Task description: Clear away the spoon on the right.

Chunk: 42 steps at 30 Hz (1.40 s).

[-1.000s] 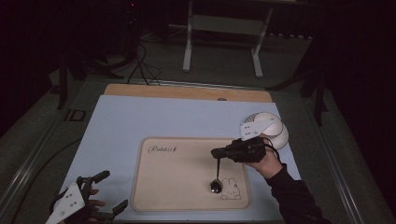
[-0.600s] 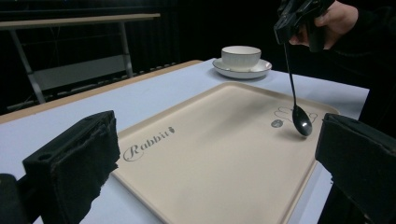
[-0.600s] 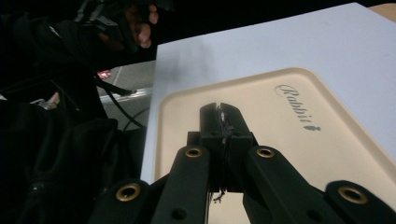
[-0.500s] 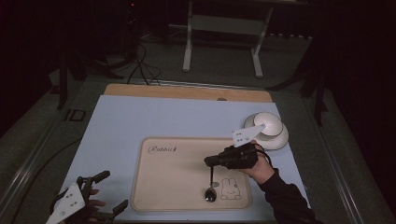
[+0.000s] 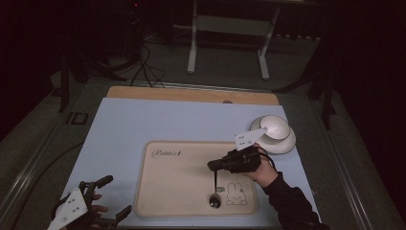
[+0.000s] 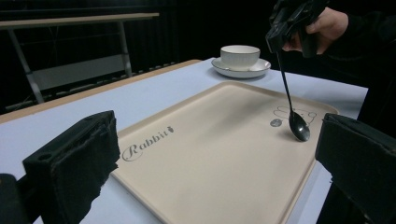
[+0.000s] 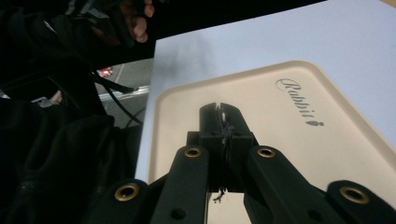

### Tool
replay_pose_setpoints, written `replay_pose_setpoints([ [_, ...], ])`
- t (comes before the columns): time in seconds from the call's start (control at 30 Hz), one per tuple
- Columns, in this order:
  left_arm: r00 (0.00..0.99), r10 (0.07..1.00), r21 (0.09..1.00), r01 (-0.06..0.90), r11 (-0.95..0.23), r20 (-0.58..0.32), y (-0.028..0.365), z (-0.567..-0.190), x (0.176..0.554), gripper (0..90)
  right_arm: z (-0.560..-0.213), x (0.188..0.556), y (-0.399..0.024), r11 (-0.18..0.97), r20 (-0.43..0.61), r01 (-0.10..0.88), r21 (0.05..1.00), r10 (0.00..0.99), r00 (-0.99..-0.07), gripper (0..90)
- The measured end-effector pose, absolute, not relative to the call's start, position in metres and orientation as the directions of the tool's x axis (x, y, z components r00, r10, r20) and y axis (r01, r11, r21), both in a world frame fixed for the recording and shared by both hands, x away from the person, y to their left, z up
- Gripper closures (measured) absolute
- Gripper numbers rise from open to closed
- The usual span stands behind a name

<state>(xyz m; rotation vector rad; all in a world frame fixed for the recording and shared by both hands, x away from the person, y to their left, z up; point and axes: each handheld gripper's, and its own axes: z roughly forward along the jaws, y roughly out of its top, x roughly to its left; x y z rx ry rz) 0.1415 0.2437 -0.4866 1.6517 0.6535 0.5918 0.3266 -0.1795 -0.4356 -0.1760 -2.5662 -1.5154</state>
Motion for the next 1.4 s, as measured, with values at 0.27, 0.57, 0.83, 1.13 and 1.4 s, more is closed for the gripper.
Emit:
replay_pose_setpoints([
  [0.27, 0.714, 0.7, 0.985, 0.097, -0.142, 0.03, 0.243, -0.487, 0.141, 0.0, -0.441, 0.335, -0.182, 0.489, 0.201, 0.205, 0.848, 0.061, -0.978, 83.0],
  [0.57, 0.716, 0.697, 0.985, 0.097, -0.144, 0.031, 0.243, -0.487, 0.141, 0.0, -0.453, 0.349, -0.186, 0.489, 0.219, 0.25, 0.836, 0.119, -0.968, 80.9],
  [0.83, 0.718, 0.696, 0.985, 0.097, -0.143, 0.03, 0.243, -0.487, 0.141, 0.0, -0.462, 0.358, -0.185, 0.493, 0.232, 0.281, 0.823, 0.16, -0.959, 79.9],
  [1.13, 0.719, 0.694, 0.985, 0.097, -0.146, 0.032, 0.243, -0.487, 0.141, 0.0, -0.473, 0.37, -0.185, 0.488, 0.258, 0.32, 0.812, 0.191, -0.947, 78.9],
  [1.4, 0.722, 0.691, 0.984, 0.098, -0.146, 0.03, 0.242, -0.487, 0.142, 0.0, -0.48, 0.376, -0.184, 0.486, 0.271, 0.333, 0.808, 0.195, -0.943, 77.2],
])
